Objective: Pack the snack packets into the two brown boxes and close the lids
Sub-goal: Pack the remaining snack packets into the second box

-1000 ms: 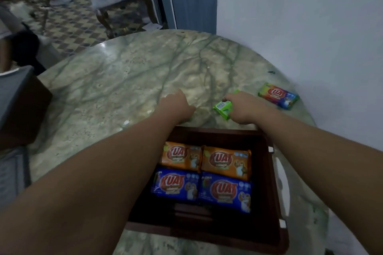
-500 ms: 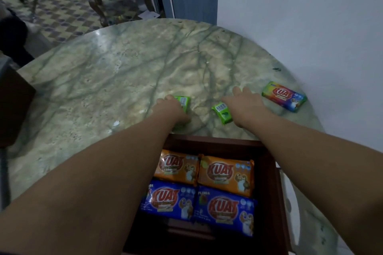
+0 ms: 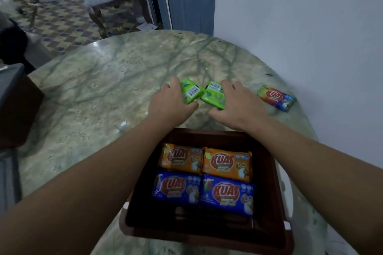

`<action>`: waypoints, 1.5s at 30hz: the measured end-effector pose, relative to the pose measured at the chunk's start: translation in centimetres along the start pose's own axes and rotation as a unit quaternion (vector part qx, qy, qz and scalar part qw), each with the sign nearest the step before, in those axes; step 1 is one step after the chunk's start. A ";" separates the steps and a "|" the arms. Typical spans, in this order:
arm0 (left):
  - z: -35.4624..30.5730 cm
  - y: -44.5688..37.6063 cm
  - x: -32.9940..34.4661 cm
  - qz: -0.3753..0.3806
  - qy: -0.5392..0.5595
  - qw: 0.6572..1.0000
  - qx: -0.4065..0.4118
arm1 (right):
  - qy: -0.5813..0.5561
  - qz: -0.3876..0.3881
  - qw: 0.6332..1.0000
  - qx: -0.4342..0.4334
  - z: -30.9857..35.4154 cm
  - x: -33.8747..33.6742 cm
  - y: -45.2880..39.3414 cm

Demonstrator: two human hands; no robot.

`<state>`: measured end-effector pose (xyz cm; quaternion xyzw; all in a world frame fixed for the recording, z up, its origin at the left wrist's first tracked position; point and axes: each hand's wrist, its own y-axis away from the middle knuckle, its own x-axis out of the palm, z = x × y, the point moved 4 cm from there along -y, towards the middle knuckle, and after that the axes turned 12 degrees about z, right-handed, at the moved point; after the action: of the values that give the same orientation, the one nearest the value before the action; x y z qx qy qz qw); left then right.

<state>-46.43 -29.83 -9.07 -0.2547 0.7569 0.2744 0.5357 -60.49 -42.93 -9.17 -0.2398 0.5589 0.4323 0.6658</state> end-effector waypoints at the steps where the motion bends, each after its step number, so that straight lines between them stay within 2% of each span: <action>1: -0.1 1.0 -0.5 -0.010 -0.017 1.000 0.020 | -0.006 -0.009 1.000 -0.001 0.2 -0.2 0.9; 4: 0.1 4.1 -1.3 -0.036 -0.043 0.996 0.074 | -0.001 -0.024 1.000 -0.001 0.9 -0.5 3.6; 10: 1.0 10.2 -1.5 -0.036 -0.058 0.984 0.166 | -0.028 -0.082 0.996 -0.031 1.6 -0.1 9.3; 13: 1.4 12.5 -0.4 -0.026 -0.066 0.972 0.225 | 0.005 -0.063 0.996 -0.060 1.7 0.8 11.7; 16: 2.1 13.4 1.4 0.015 -0.079 0.962 0.260 | 0.001 0.011 0.995 -0.098 1.3 1.8 13.0; 19: 2.9 13.2 2.9 0.046 -0.098 0.959 0.263 | 0.034 0.069 0.992 -0.098 0.5 2.8 13.4; 25: 3.0 12.6 3.4 0.035 -0.134 0.953 0.268 | 0.110 0.072 0.986 -0.099 0.0 4.1 12.9; 34: 3.7 12.9 2.8 0.024 -0.045 0.962 0.269 | 0.090 0.058 0.988 -0.113 0.0 4.1 13.2; 40: 3.6 12.7 2.9 0.062 -0.039 0.962 0.262 | 0.074 0.070 0.989 -0.110 -0.1 4.1 13.0; 45: 3.2 13.3 2.7 0.049 -0.067 0.950 0.300 | 0.064 0.066 0.990 -0.110 -0.3 4.2 12.9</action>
<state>-54.12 -18.24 -10.64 -0.0263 0.7782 0.0771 0.6228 -71.50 -35.28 -11.17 -0.3012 0.5643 0.5180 0.5679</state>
